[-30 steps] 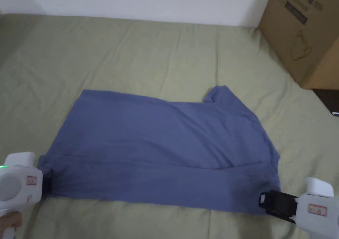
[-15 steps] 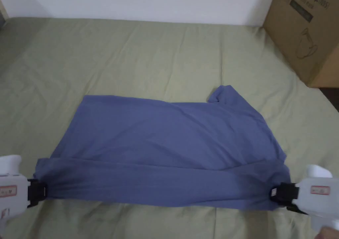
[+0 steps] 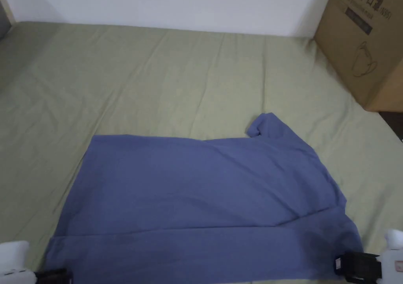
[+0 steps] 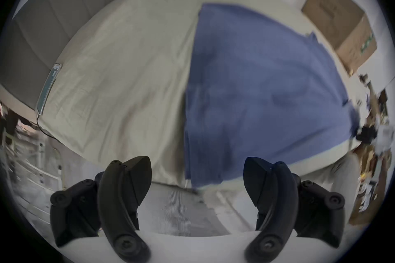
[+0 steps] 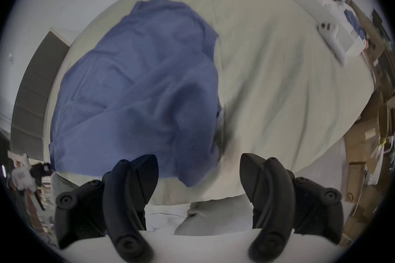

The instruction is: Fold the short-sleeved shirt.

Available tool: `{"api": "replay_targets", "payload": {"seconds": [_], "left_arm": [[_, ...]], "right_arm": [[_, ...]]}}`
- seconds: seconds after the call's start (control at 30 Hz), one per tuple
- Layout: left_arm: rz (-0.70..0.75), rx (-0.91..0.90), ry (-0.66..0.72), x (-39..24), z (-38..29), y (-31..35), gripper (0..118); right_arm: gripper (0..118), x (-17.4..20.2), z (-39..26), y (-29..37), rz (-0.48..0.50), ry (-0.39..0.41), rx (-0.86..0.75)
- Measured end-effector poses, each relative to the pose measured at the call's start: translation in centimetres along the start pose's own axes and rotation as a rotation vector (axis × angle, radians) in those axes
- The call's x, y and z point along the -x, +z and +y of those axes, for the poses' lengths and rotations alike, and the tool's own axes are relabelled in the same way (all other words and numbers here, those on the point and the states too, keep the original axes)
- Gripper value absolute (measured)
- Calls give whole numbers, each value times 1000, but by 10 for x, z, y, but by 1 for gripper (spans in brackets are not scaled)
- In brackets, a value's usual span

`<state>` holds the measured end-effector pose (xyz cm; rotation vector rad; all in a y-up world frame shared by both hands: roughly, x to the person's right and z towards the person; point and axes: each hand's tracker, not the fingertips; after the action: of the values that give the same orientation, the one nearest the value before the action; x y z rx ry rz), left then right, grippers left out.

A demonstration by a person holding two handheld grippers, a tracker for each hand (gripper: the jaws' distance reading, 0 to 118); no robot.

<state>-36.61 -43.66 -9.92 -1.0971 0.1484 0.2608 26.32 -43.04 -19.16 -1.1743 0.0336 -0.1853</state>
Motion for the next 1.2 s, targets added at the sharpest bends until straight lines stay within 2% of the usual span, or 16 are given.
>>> {"api": "replay_targets", "payload": {"seconds": [0.1,0.17,0.2,0.23,0.27,0.5,0.53,0.6,0.77,0.9,1.0,1.03,1.07,1.1,1.17,1.2], "left_arm": [[-28,-59,118,8,26,17,90],[-71,-137,131,1,40,31,82],[-77,-181,112,-1,45,32,53],[-66,-199,98,-5,51,29,17],[-37,-190,100,-15,57,25,0],[-85,-122,70,-43,97,-15,0],[-83,-126,64,-50,101,-19,0],[-74,-135,37,-58,119,-28,0],[-76,-148,20,-70,155,-50,0],[-80,-138,21,-72,171,-69,0],[-79,-104,30,-70,179,-86,0],[-75,-98,31,-69,182,-89,0],[-80,-90,26,-68,186,-94,3],[-83,-90,29,-67,189,-96,20],[-103,-83,20,-65,200,-103,75],[-104,-85,20,-67,208,-107,101]], "right_arm": [[85,8,15,27,-49,36,-74],[56,18,29,44,-15,15,-144],[13,22,34,47,4,8,-179],[0,25,39,46,3,-11,-200],[0,32,46,40,-5,-42,-206],[5,58,110,-16,43,-6,-142],[31,61,124,-25,48,-10,-146],[99,59,162,-43,60,-11,-133],[94,54,249,-107,46,-16,-93],[92,51,298,-158,-58,-4,-42],[68,52,310,-186,-76,13,44],[68,53,310,-192,-87,40,52],[68,54,311,-187,-87,77,47],[64,54,313,-181,-82,91,50],[41,54,310,-173,-93,125,27],[19,55,308,-173,-112,153,20]]}}
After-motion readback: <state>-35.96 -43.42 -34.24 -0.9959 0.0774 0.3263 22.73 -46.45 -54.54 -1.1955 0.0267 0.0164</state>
